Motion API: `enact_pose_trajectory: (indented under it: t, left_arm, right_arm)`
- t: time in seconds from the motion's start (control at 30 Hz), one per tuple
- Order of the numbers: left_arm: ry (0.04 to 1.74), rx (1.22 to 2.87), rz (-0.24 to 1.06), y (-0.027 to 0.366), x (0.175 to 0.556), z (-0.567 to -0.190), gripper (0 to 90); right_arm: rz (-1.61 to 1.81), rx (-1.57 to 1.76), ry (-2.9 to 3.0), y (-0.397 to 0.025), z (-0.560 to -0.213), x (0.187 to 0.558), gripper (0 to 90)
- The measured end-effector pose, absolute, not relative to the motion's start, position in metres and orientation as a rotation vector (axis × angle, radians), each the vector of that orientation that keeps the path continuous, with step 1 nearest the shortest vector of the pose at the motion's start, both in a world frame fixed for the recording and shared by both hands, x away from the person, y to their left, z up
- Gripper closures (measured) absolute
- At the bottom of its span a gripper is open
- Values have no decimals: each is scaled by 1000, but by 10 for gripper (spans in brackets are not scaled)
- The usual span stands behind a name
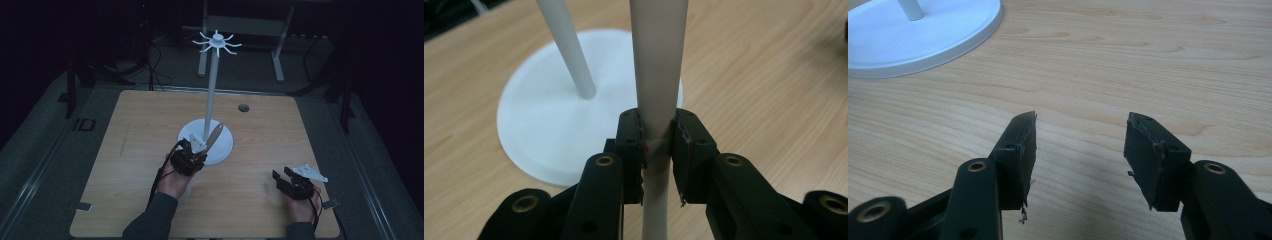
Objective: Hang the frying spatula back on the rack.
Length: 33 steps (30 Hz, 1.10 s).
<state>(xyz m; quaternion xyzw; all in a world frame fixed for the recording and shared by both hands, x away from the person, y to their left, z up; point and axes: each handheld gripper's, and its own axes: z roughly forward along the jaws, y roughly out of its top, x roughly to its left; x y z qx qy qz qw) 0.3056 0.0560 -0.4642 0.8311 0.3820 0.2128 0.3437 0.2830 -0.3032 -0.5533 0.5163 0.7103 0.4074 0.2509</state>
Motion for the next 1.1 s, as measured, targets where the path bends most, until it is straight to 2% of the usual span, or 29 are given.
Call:
enact_pose_trajectory:
  t: [0.27,0.73,1.1]
  left_arm:
    - [1002,2043,600,56,298,-450,753]
    - [952,1967,749,41,288,-438,754]
    - [1003,1859,768,40,291,-431,753]
  right_arm:
    - [1108,1404,1930,-303,-553,283,459]
    - [1098,1407,1925,-304,-553,283,461]
    - [1097,1408,1921,-304,-554,284,461]
